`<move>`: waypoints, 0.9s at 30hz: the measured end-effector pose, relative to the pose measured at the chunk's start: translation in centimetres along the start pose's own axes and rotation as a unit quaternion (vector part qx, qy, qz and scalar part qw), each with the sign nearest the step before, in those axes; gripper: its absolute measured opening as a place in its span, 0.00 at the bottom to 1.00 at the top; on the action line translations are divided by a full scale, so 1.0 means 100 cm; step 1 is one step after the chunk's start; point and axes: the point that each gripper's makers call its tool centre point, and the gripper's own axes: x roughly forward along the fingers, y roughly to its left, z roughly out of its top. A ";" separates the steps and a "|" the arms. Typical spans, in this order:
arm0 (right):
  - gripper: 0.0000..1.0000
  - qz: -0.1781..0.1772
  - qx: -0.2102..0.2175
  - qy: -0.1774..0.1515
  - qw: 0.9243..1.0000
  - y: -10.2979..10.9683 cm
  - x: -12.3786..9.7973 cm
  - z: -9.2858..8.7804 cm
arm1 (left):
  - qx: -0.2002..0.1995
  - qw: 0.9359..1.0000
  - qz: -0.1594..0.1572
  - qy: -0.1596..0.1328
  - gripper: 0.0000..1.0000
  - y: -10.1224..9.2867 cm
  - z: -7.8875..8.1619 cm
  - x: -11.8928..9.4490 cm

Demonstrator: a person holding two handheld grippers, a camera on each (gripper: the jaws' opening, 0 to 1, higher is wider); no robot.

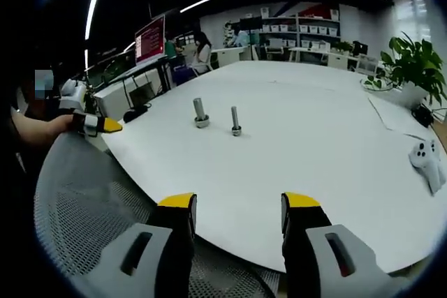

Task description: Place the washer onto the threaded stud by aligning its center hole with the stud, sliding it down to the base, and recovering from edge contact or off-axis alignment until the washer reaches the visible bottom stop.

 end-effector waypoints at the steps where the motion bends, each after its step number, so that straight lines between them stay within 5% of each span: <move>1: 0.51 0.000 0.001 0.000 1.000 0.000 0.000 0.000 | -0.001 1.000 0.000 -0.001 0.05 0.000 0.000 0.000; 12: 0.50 0.000 0.005 -0.013 1.000 0.000 -0.001 0.004 | -0.001 1.000 0.004 -0.002 0.05 0.001 0.000 0.000; 27: 0.47 0.005 0.018 0.012 1.000 0.001 0.000 -0.005 | -0.011 1.000 0.006 -0.009 0.07 0.003 0.002 -0.001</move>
